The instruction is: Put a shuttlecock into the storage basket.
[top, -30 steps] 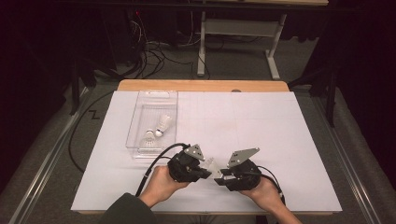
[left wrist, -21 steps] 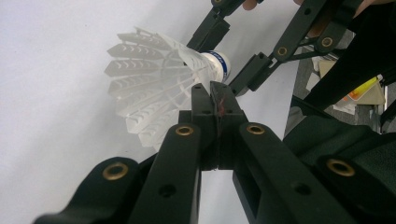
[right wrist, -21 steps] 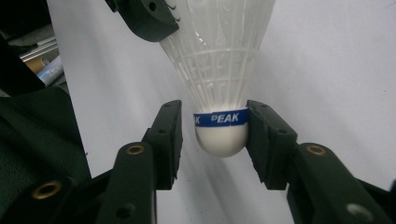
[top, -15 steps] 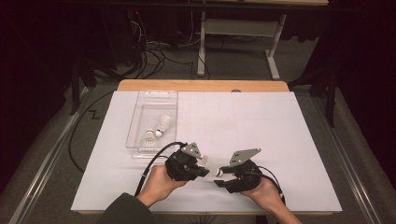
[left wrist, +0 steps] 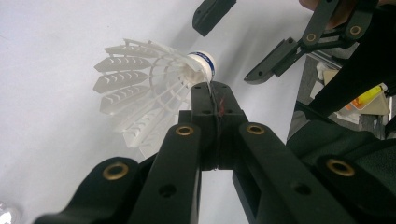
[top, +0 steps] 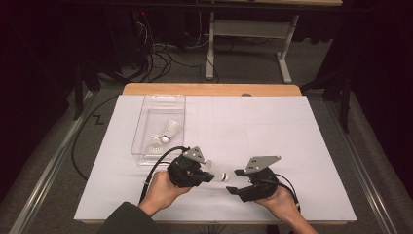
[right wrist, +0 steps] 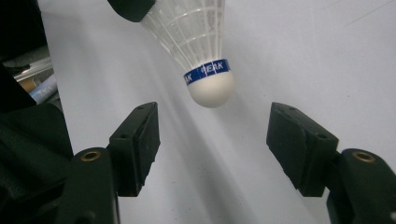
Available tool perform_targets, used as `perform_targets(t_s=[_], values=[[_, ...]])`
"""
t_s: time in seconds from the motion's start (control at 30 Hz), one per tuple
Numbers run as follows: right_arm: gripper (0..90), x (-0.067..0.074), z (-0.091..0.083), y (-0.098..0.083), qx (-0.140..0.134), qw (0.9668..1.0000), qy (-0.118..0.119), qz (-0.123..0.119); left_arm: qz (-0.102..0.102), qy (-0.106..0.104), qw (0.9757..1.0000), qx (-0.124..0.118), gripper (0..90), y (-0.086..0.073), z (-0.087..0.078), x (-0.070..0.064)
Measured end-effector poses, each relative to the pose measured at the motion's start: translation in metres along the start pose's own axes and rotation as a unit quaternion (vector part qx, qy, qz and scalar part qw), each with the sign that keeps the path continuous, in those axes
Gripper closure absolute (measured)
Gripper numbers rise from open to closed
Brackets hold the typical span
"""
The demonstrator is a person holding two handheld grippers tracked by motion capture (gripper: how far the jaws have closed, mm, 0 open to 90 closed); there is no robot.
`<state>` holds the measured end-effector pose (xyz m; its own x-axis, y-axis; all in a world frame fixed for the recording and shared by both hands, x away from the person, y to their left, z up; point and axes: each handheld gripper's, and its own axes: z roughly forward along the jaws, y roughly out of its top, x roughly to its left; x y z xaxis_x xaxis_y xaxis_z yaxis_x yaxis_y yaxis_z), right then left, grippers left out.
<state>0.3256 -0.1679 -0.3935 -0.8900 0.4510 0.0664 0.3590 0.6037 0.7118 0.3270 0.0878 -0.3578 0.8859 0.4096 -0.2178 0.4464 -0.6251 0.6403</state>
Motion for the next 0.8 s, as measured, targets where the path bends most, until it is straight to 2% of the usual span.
perform_targets(t_s=[0.17, 0.4, 0.67, 0.8], values=[[33.7, -0.002, -0.007, -0.002, -0.019, 0.9998, -0.007, 0.002, -0.005, 0.001, 1.0000, -0.003, 90.0, -0.002, -0.003, 0.002], [33.3, -0.009, -0.020, -0.012, -0.044, 0.9987, -0.018, 0.017, -0.010, 0.002, 0.9999, -0.005, 90.0, -0.005, -0.006, 0.003], [31.0, -0.018, -0.044, -0.029, -0.096, 0.9938, -0.036, 0.044, -0.014, 0.003, 0.9999, -0.007, 90.0, -0.006, -0.009, 0.005], [29.8, -0.023, -0.052, -0.039, -0.109, 0.9913, -0.047, 0.056, -0.015, 0.004, 0.9998, -0.008, 90.0, -0.007, -0.010, 0.005]])
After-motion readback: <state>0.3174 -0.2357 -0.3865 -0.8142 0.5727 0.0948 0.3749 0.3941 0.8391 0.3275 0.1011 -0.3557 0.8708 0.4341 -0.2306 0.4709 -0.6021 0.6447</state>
